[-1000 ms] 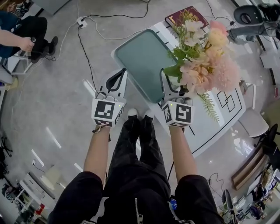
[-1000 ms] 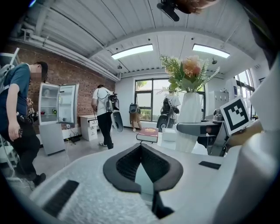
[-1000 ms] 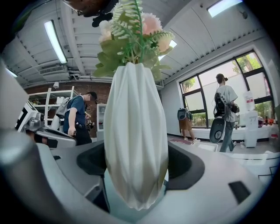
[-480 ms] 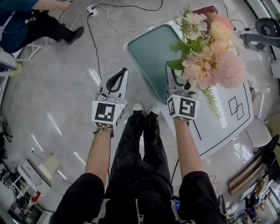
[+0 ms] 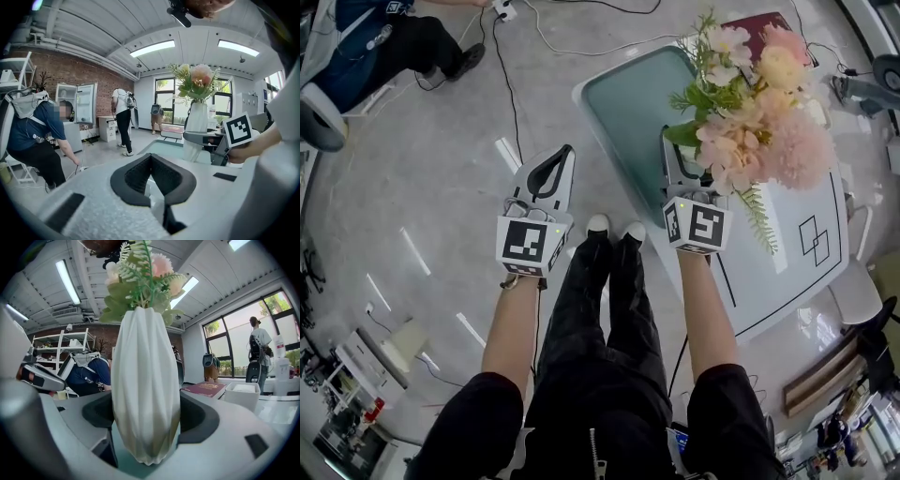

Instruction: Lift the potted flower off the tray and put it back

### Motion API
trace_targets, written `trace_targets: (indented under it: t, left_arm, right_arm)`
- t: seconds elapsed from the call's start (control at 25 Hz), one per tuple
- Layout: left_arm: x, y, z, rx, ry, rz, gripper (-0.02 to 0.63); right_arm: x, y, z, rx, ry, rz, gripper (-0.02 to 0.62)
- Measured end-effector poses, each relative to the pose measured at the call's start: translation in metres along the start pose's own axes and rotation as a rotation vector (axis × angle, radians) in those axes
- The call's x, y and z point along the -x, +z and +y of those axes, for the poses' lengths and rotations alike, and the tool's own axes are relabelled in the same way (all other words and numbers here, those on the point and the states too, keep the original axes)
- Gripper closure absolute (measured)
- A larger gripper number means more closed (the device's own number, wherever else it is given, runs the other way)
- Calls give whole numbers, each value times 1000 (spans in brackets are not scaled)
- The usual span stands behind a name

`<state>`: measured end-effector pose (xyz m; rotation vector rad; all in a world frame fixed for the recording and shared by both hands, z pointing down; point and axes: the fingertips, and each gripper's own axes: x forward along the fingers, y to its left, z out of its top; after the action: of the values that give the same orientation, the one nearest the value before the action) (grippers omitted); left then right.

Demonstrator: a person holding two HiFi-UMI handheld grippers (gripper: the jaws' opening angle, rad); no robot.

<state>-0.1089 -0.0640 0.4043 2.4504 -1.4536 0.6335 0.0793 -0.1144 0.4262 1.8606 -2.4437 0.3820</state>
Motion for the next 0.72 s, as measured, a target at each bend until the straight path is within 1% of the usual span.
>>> trace_targets:
  t: [0.24,0.44,0.56,0.72]
  left_arm:
    - [-6,0,-5,7,-6,2,601]
    - [-4,-4,-4,11,-11,8,601]
    - [-5,-4,-5,16,-17,11,601]
    - [-11,-4,-3,18,-23,13,601]
  right_arm:
    - [1,-2,-2,7,7,0,222]
    - [0,-3,1,-8,5,2,221]
    - [-1,-2,2,5,8,1,221]
    - [-4,-4,1,4,-5,0,221]
